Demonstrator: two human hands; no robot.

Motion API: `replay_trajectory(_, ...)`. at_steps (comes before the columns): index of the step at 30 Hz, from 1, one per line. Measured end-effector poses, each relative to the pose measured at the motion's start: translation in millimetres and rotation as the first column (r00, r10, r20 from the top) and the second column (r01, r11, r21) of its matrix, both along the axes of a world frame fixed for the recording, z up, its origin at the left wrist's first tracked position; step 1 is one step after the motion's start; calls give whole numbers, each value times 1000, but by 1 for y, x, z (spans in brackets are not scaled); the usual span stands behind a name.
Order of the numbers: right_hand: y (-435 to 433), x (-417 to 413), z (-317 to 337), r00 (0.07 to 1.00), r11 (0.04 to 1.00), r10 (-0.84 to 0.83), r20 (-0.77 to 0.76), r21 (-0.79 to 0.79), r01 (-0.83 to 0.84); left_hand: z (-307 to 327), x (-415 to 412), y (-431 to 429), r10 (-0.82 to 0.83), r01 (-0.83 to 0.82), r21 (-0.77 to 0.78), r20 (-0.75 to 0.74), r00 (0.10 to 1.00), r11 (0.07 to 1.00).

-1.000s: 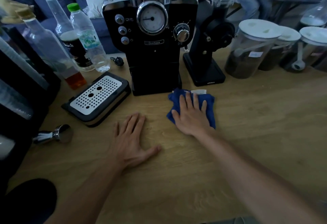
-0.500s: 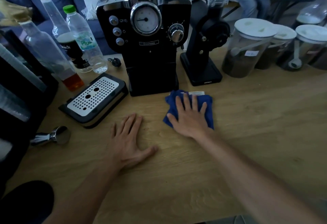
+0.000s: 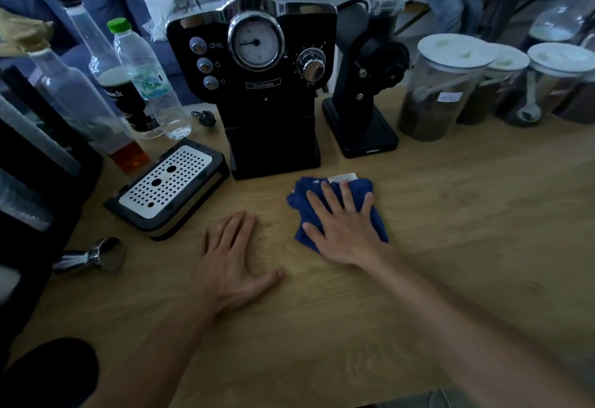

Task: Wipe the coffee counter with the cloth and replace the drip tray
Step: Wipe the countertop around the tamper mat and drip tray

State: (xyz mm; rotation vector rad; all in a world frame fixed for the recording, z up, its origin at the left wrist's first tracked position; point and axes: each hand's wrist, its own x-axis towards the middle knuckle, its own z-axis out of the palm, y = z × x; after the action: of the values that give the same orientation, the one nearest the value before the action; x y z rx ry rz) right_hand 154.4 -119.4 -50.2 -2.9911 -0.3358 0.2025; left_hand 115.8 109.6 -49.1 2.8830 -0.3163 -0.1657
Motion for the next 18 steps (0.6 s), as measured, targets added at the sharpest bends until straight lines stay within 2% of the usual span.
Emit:
replay_trajectory(2, -23, -15, 1, 991, 991, 134, 22, 3, -134, -1, -1, 0, -5, 5, -3, 5, 1000, 1000)
replay_trajectory(4, -52, -22, 5, 981, 981, 192, 17, 19, -192, 0, -2, 0, -11, 11, 0, 2, 1000, 1000)
replay_trajectory(7, -75, -5, 7, 1000, 1000, -5, -4, 24, 5, 1, -1, -2, -15, 15, 25, 4, 1000, 1000)
replay_trajectory(10, -46, 24, 4, 980, 981, -195, -39, 7, 196, 0, 2, 0, -14, 13, 24, 9, 1000, 1000)
replay_trajectory(13, -10, 37, 0, 980, 980, -199, -22, 13, 199, -1, 3, 0, -16, 16, 13, 0, 1000, 1000)
replay_trajectory(18, -5, 23, 0, 996, 997, -80, -29, -12, 80, -1, 5, 2, -21, 21, 20, -5, 1000, 1000)
